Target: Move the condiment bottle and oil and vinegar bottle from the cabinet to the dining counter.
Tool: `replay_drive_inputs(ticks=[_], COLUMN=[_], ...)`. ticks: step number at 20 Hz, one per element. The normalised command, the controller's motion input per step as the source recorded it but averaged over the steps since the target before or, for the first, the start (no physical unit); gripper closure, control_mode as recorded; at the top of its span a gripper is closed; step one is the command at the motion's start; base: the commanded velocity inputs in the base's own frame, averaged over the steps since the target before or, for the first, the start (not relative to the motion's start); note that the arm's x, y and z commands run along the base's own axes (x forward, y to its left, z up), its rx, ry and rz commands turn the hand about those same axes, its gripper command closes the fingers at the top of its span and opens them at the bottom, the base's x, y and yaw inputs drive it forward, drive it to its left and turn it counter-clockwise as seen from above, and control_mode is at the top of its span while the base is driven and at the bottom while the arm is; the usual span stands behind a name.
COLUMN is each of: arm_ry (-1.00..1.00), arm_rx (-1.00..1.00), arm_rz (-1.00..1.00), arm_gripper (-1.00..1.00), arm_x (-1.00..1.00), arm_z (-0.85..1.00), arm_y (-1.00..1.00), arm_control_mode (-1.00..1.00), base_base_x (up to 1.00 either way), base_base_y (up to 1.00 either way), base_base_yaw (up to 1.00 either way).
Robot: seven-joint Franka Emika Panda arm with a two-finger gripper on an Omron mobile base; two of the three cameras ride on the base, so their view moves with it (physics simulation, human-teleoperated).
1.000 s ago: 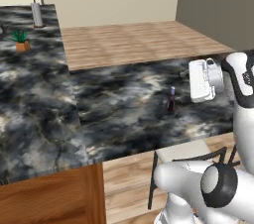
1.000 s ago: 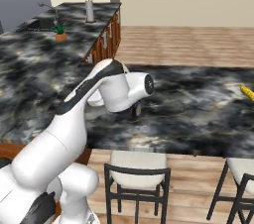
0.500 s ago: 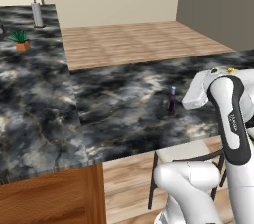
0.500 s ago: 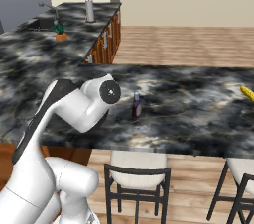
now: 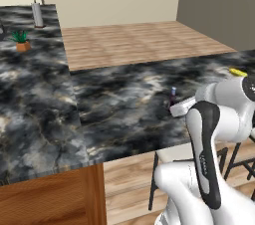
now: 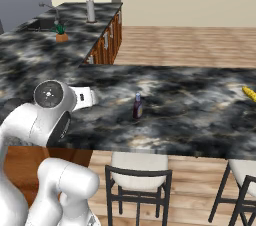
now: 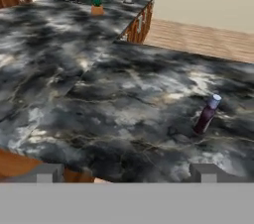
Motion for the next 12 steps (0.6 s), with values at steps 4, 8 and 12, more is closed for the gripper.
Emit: replay_drive_inputs(ticks=[4,8,12], arm_ry=[0.18,0.09,0.03], arm_rx=[0.00,-0.01,-0.01], arm_rz=[-0.33,-0.20,-0.05], arm_gripper=[-1.00,-1.00,-1.00], arm_x=[-0.37,-0.17,-0.01], arm_z=[0.00,0.00,0.00], arm_y=[0.10,0.23,0.08], arm_control_mode=[-1.00,-1.00,-1.00], base_base_x=[0.00,0.00,0.00], base_base_y=[0.00,0.00,0.00], base_base_yaw=[0.00,0.00,0.00])
